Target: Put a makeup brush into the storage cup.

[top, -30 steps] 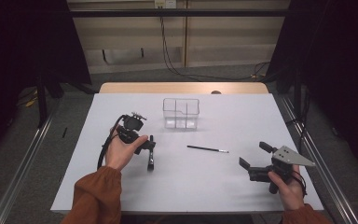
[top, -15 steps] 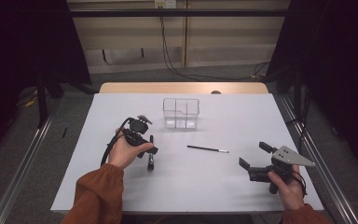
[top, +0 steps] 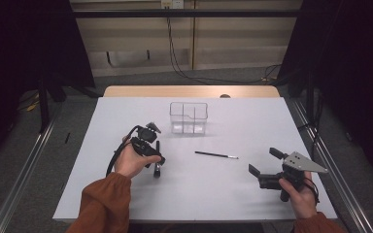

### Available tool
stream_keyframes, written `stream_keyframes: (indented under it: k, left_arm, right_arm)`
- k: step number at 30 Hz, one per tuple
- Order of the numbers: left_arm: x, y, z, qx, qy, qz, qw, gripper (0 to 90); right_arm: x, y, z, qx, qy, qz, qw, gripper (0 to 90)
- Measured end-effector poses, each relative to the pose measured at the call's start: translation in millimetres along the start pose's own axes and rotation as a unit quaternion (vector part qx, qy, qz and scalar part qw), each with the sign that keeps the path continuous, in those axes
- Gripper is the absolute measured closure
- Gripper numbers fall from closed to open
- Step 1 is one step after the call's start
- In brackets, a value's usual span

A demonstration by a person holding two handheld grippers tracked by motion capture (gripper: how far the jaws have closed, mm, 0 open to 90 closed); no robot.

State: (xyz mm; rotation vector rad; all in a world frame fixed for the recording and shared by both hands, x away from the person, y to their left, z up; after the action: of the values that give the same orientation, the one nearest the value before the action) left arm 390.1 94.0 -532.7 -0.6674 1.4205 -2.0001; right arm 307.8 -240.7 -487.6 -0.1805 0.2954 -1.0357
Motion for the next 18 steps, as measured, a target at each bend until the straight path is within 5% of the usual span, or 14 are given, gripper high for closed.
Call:
stream_keyframes:
  k: [3,18]
  left_arm:
    - [5.4,3.3,-1.1,-0.012,-0.005,-0.016,0.9998,22.3]
    - [12.3,12.4,-1.3,-0.032,-0.016,-0.02,0.9992,35.7]
  right_arm:
    - [-0.3,0.0,0.0,0.0,0.0,0.001,1.0,0.0]
    - [-0.3,0.2,-0.6,-0.002,0.001,0.001,1.0,0.0]
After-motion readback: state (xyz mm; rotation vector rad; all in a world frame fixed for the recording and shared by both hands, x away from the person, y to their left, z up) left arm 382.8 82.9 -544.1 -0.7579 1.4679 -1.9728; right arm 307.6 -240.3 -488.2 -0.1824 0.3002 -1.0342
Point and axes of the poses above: each handheld gripper's, and its own axes: y roughly forward along the jaws, z roughly out of its top, x roughly to its right, the point moved 10 cm from there along y, roughly forward along the jaws, and after that the axes turned 6 degrees about y, right-handed, at the moved point
